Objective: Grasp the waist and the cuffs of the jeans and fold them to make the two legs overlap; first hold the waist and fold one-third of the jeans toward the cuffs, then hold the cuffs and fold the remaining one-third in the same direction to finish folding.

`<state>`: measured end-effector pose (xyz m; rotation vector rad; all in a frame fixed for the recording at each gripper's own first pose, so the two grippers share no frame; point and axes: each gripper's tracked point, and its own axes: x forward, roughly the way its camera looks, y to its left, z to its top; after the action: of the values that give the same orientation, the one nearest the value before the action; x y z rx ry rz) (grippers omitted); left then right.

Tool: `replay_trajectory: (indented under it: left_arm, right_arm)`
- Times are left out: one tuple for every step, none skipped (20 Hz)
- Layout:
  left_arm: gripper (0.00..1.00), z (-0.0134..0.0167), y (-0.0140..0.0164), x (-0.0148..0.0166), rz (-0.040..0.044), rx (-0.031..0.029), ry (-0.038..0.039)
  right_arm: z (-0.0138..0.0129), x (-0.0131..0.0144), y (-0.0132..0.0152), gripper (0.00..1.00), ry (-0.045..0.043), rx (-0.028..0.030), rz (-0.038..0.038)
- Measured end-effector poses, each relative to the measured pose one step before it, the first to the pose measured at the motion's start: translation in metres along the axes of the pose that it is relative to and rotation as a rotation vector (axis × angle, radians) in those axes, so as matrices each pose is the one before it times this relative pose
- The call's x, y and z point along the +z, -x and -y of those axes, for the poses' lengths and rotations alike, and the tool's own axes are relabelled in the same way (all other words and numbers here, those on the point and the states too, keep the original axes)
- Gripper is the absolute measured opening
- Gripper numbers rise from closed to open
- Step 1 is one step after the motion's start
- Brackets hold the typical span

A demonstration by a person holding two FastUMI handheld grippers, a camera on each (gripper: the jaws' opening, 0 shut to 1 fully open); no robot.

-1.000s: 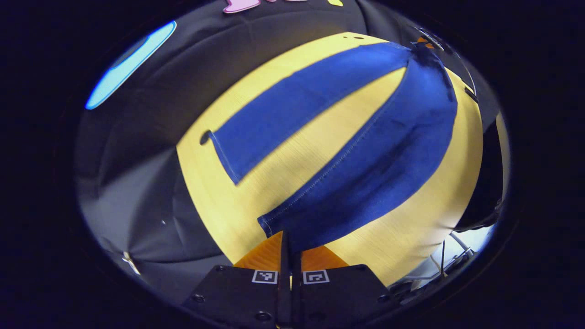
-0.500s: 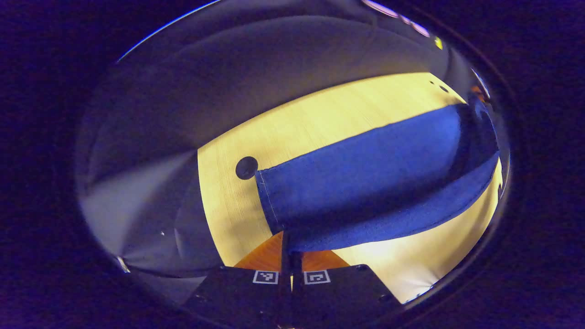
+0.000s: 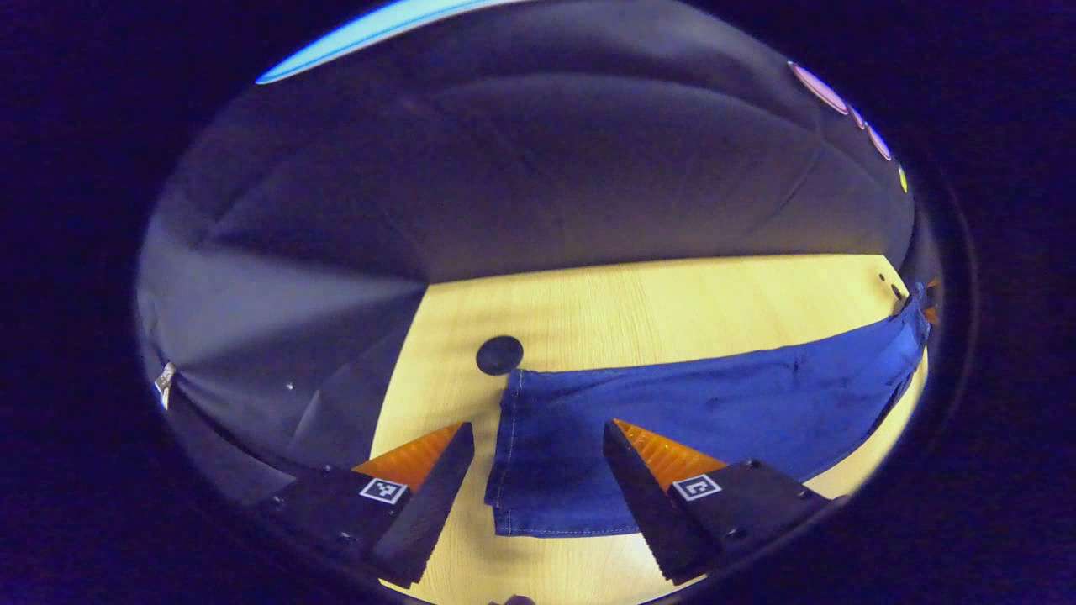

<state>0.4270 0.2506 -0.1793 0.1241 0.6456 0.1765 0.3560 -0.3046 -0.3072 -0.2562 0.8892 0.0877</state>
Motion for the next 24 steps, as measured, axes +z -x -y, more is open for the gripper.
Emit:
replay_trajectory:
  left_arm:
    - [0.99, 0.00496, 0.0191, 0.00658, 0.07795, 0.0098, -0.00558]
    - [0.99, 0.00614, 0.02041, 0.00284, 0.05939, -0.00845, 0.0075]
    - [0.99, 0.00934, 0.01845, 0.00237, 0.04643, -0.00644, 0.02399]
    - [0.98, 0.01161, 0.01954, -0.00047, 0.01658, -0.01383, 0.02114]
    - [0.98, 0.0106, 0.01972, -0.00186, 0.01545, 0.00905, 0.0103]
    - [0.98, 0.0185, 0.02275, -0.0047, 0.0063, -0.00262, 0.00046]
    - [0.98, 0.01782, 0.02007, -0.00594, 0.01276, 0.00204, 0.00223]
    - [0.98, 0.01984, 0.01577, -0.01111, 0.00787, -0.01681, 0.013]
    - [0.98, 0.03036, 0.021, -0.00926, 0.00578, -0.04434, 0.02306]
    - [0.98, 0.02361, 0.00982, -0.00548, 0.00037, -0.04627, 0.01314]
    - [0.98, 0.0222, 0.00421, -0.00663, -0.01345, -0.04289, 0.00364]
    - [0.98, 0.01517, 0.00135, -0.00611, -0.0185, -0.02043, 0.00486]
    - [0.98, 0.01771, -0.00058, -0.00323, -0.02046, -0.04024, 0.00299]
    - [0.99, 0.02828, -0.00158, -0.00015, -0.02076, -0.06904, 0.00056]
    - [0.98, 0.02383, 0.0029, 0.00238, -0.00941, -0.05649, -0.00453]
    - [0.98, 0.02055, 0.00192, 0.00897, 0.0171, -0.04351, -0.00538]
    - [0.98, 0.01668, -0.00156, 0.00691, 0.01275, -0.04098, 0.00104]
    - [0.98, 0.01674, -0.00025, 0.0072, 0.00921, -0.03929, 0.01023]
    - [0.98, 0.0148, -0.00207, 0.00088, -0.0005, -0.04422, 0.01404]
    - [0.97, 0.01123, -0.00493, 0.0016, -0.00986, -0.03854, 0.0062]
    - [0.97, 0.00599, -0.00542, 0.00391, -0.00758, -0.01803, -0.01835]
    - [0.98, 0.00102, -0.00408, 0.00816, 0.00594, 0.00573, -0.03674]
    - [0.98, -0.00064, -0.00368, 0.00762, 0.0074, 0.00978, -0.03821]
    - [0.98, 0.00033, -0.00234, 0.00551, 0.00396, 0.00627, -0.02574]
  right_arm:
    - [-0.00971, 0.00499, 0.0137, 0.98, -0.10416, 0.01986, 0.05453]
    - [-0.00382, 0.00468, 0.01443, 1.0, -0.09975, -0.01425, 0.07324]
    - [0.00264, 0.00112, 0.01204, 0.98, -0.09974, -0.03444, 0.06415]
    - [0.00202, -0.00294, 0.00138, 0.98, -0.11013, -0.02501, 0.05116]
    - [0.00689, -0.00821, -0.00689, 0.97, -0.0967, -0.03623, 0.03909]
    - [0.00785, -0.0033, 0.00062, 0.97, -0.09937, -0.04048, 0.03376]
    - [0.00848, -0.00256, 0.00277, 0.98, -0.09483, -0.03364, 0.02637]
    - [0.01665, 0.00036, 0.00576, 0.98, -0.13448, -0.05414, 0.02637]
    - [0.01585, -0.00508, -0.00097, 0.98, -0.07126, -0.04027, -0.00977]
    - [0.01878, -0.00673, -0.00236, 0.98, -0.04846, -0.04358, -0.01686]
    - [0.0165, -0.00439, -0.00288, 0.98, -0.0143, -0.04525, -0.00986]
    - [0.01463, -0.0033, -0.00624, 0.98, -0.00233, -0.04041, -0.00241]
    - [0.00934, -0.00574, -0.01103, 0.98, 0.01262, -0.03888, 0.00858]
    - [0.00362, -0.00691, -0.00945, 0.98, 0.00064, -0.02164, -0.0083]
    - [-0.00201, -0.00323, -0.0033, 0.98, -0.01809, 0.00352, -0.01383]
    - [-0.00186, 0.00184, 0.00094, 0.98, -0.02852, 0.01486, -0.00848]
    - [-0.00222, 0.0036, -0.00333, 0.99, -0.02289, 0.00904, 0.00222]
    - [-0.00185, 0.00044, -0.00615, 0.98, -0.02056, -0.00149, -0.00188]
    - [-0.00047, 0.00036, -0.00652, 0.98, -0.02297, -0.01046, 0.00041]
    - [-0.00604, -0.0049, -0.00924, 0.98, -0.02109, 0.00881, -0.00303]
    - [-0.00657, -0.00948, -0.00664, 0.98, -0.01978, 0.01488, -0.02597]
    - [-0.00205, 0.00218, -0.00363, 0.98, 0.0161, 0.00291, 0.03352]
    - [-0.00025, 0.00279, -0.00735, 1.0, 0.03897, -0.01022, 0.02459]
    - [-0.00047, -0.00462, 0.00199, 0.95, 0.03586, -0.01767, -0.0008]
